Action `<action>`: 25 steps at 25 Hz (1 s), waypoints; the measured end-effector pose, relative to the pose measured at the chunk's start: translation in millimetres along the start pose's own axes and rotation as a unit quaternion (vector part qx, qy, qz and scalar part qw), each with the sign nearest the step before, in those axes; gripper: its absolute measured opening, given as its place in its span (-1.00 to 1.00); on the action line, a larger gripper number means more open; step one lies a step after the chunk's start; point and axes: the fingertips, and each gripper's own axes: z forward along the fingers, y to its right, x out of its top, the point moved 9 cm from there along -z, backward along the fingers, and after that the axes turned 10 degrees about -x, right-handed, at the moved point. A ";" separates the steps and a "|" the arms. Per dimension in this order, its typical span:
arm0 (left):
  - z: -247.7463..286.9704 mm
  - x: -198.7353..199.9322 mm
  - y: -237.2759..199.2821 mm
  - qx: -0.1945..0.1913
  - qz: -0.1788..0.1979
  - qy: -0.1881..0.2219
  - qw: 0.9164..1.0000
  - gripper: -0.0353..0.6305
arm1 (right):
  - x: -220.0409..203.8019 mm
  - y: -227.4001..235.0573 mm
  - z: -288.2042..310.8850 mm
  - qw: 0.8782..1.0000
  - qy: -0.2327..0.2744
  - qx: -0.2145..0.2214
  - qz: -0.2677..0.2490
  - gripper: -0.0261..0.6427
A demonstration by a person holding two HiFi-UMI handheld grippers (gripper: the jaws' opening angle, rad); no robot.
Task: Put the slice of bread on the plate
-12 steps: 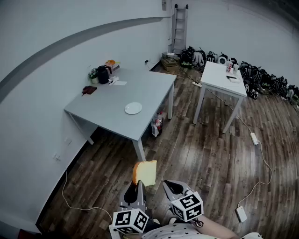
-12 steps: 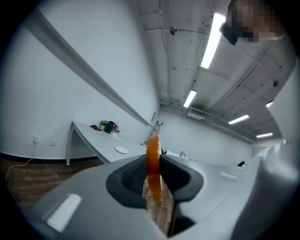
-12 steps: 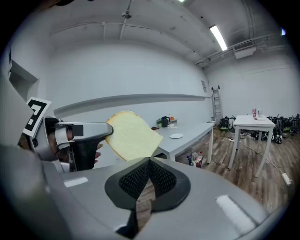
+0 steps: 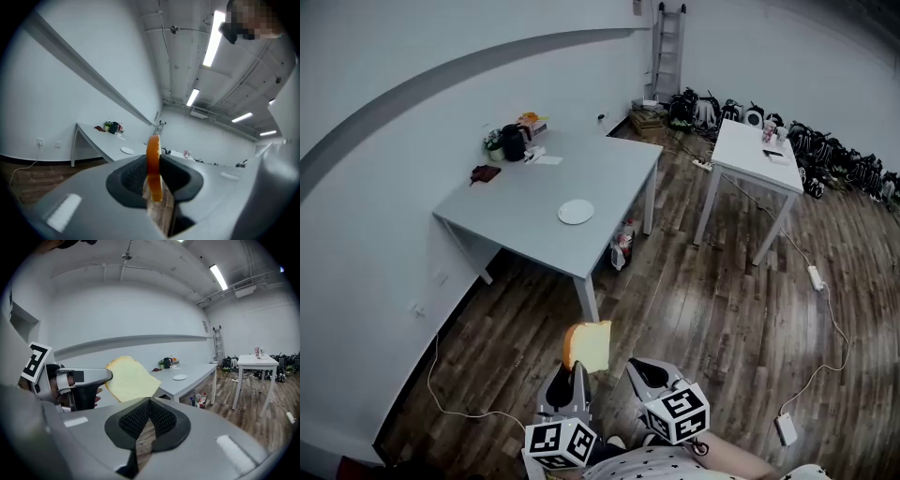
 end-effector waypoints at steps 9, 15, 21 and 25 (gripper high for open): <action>6.8 10.3 -42.0 -0.011 0.013 -0.008 1.000 -0.63 | 0.8 -27.5 30.0 1.000 -0.008 -0.005 -0.001 -0.93; 21.7 13.4 -64.1 -0.014 0.014 -0.017 1.000 -0.63 | 3.6 -32.9 51.5 1.000 -0.014 -0.008 0.002 -0.93; 56.0 13.2 -84.4 -0.008 0.005 -0.025 1.000 -0.63 | 7.5 -19.4 85.0 1.000 -0.026 -0.005 0.009 -0.93; 96.2 15.9 -100.9 -0.001 0.002 -0.022 1.000 -0.63 | 22.6 0.1 127.3 1.000 -0.024 0.006 -0.001 -0.92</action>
